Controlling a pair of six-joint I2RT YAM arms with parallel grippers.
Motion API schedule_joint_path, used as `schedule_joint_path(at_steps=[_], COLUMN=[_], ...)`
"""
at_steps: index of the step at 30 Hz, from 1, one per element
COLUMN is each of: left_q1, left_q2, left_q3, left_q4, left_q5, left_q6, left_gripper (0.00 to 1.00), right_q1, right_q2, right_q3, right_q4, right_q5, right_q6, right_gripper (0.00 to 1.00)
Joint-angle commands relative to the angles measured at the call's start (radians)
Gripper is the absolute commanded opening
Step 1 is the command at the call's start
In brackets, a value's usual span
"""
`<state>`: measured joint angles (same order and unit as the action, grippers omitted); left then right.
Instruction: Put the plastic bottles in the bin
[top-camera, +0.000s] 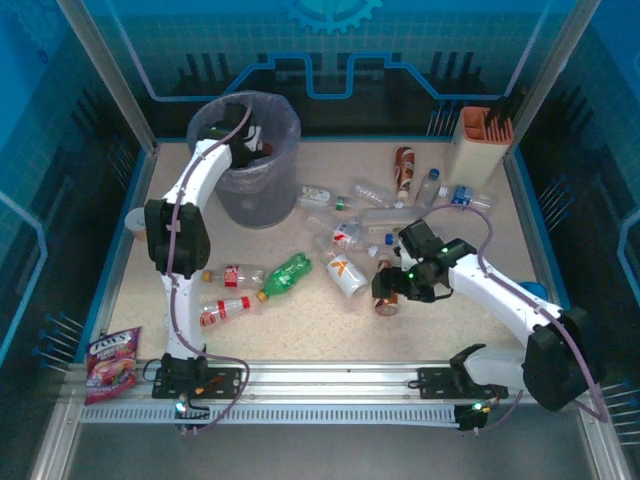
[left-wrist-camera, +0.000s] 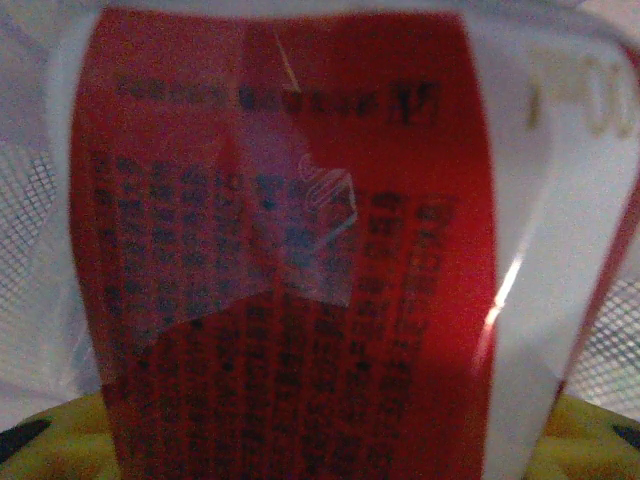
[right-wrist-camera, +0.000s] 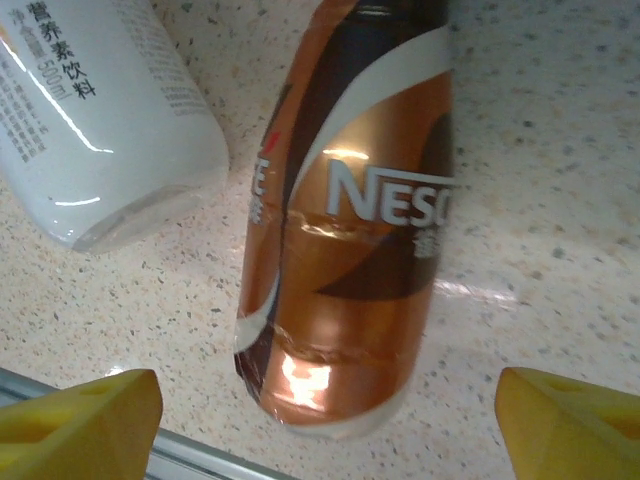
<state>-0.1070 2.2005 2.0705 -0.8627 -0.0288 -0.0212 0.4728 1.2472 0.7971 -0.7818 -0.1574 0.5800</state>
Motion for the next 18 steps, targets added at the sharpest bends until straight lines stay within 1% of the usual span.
schedule_joint_path(at_steps=[1,3,9,13,15,18], left_q1=[-0.005,-0.004,-0.005,-0.008,-0.01,-0.011], left_q2=[-0.016,-0.018,-0.037,-0.055,-0.067,-0.098], left_q3=[-0.012,-0.013,-0.005,0.017,0.03,0.042], left_q4=[0.024,0.019,0.013,-0.004,-0.017,-0.025], left_q5=[0.029,0.029,0.047,0.053,0.053,0.047], left_q6=[0.024,0.03,0.037,0.04,0.04,0.044], left_gripper=[0.55,0.64,0.83,0.9,0.95,0.97], right_q1=[0.025,0.027,0.027,0.027,0.027,0.027], right_q2=[0.029,0.04,0.079,0.102,0.104,0.1], right_q3=[-0.039,-0.055,-0.079,-0.085,-0.085,-0.082], right_q4=[0.078,0.102,0.126,0.141,0.143,0.136], right_q5=[-0.022,-0.021,0.007,0.011,0.019,0.028], right_q6=[0.021,0.024,0.017,0.011,0.009,0.005], right_gripper=[0.84,0.83,0.78,0.73,0.69,0.62])
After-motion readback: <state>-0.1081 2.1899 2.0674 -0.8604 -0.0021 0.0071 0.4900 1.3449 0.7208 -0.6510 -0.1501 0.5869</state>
